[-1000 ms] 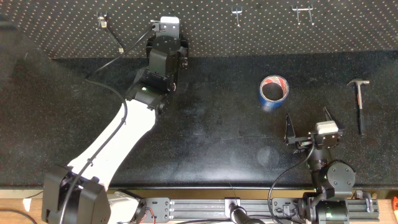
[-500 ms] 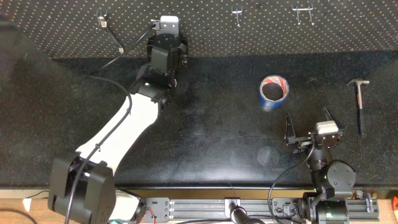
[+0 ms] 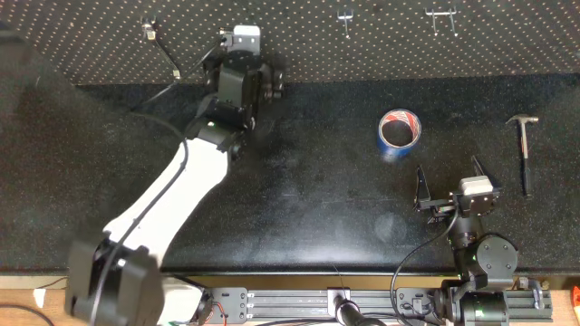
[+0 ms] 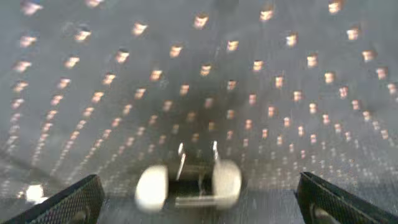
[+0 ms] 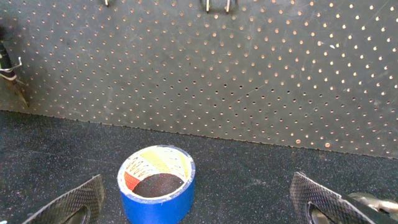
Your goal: Place Tools Onto Pegboard
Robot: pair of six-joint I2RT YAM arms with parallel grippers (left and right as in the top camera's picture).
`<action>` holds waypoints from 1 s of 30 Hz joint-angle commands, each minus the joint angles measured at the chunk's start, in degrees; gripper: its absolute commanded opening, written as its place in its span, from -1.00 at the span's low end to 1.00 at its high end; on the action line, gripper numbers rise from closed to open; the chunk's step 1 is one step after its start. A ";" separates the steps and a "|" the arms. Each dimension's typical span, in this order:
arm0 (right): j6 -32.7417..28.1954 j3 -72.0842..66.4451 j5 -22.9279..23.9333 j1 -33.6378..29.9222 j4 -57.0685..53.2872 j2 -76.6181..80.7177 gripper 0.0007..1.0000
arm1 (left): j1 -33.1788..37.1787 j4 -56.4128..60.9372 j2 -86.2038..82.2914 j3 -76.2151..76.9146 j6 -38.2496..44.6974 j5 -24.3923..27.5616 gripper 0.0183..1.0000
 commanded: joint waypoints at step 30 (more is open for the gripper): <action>-0.59 -0.22 0.33 -0.35 -0.20 -0.42 0.95 | 22.64 7.52 -87.10 -60.08 0.13 18.99 0.99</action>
